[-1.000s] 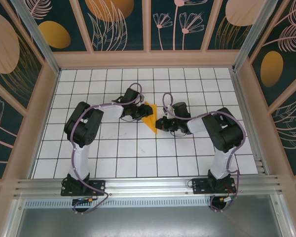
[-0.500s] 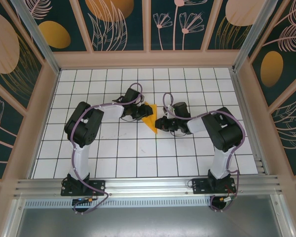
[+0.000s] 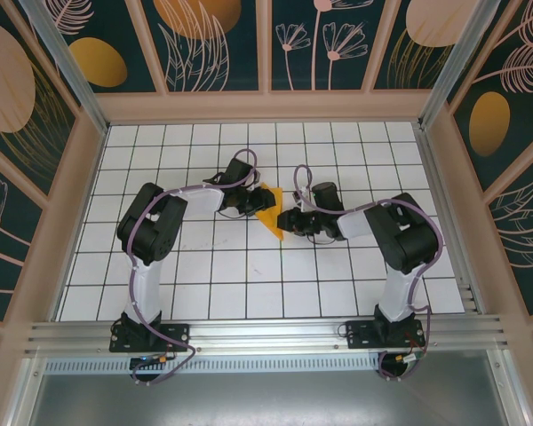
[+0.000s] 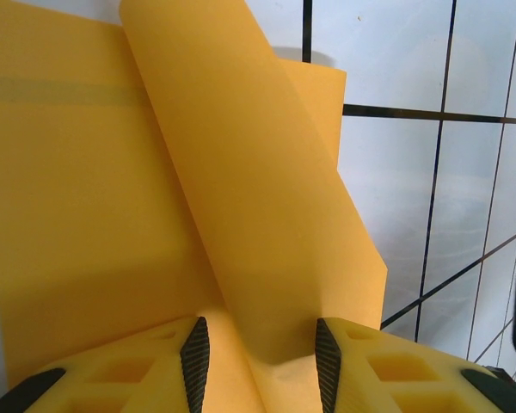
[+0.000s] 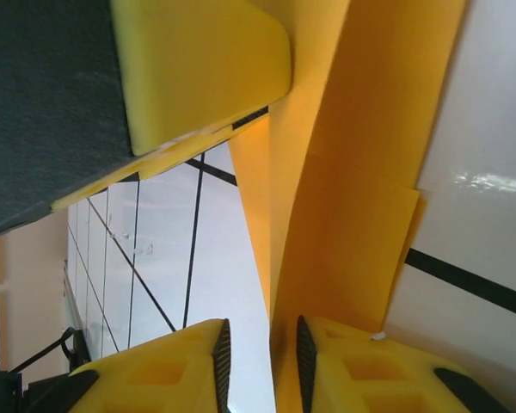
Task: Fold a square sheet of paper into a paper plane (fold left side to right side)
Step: Fourth fold the wing at the center of the table.
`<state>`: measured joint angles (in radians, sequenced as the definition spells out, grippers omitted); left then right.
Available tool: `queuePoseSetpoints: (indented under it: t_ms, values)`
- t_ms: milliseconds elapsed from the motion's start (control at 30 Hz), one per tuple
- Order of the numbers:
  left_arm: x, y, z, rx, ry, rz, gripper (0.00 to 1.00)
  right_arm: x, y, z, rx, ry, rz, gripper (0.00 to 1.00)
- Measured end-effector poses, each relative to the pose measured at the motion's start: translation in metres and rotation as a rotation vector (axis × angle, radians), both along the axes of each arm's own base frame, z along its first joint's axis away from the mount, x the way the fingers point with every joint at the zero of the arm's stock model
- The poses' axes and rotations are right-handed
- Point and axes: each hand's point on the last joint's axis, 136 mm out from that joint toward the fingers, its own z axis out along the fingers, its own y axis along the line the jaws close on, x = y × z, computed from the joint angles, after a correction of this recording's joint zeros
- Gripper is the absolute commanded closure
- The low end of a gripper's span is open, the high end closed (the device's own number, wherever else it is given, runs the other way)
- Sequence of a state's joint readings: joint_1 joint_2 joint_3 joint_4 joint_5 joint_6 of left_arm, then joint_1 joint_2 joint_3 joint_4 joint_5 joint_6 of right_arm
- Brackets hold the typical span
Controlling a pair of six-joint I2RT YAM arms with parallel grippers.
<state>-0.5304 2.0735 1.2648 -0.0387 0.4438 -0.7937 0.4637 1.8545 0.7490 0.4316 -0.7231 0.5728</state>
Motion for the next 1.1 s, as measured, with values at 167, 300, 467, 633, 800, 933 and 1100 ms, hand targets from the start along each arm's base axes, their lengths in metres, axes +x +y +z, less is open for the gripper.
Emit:
queuePoseSetpoints:
  t_ms: [167,300,467,633,800,933,1100]
  values:
    - [0.000,0.000,0.000,0.003,0.004,0.000,0.59,0.011,-0.016,0.005,-0.018,-0.012,-0.041,0.59]
    - [0.000,0.000,0.000,0.005,0.004,0.002,0.59,0.028,-0.031,0.016,-0.013,-0.033,-0.085,0.59]
    - [0.000,0.000,0.000,0.005,0.004,0.002,0.59,0.050,-0.033,0.033,0.001,-0.069,-0.100,0.59]
    - [0.000,0.001,0.000,0.005,0.004,0.002,0.59,0.067,-0.025,0.037,0.019,-0.082,-0.089,0.59]
    - [0.000,0.001,0.000,0.005,0.004,0.002,0.59,0.069,-0.022,0.016,-0.001,-0.030,-0.083,0.62]
    - [0.000,0.000,0.000,0.005,0.004,0.002,0.59,0.065,-0.019,0.006,-0.003,0.006,-0.068,0.63]
    - [0.000,0.000,0.000,0.005,0.004,0.002,0.59,0.065,-0.013,0.008,0.006,0.007,-0.052,0.66]
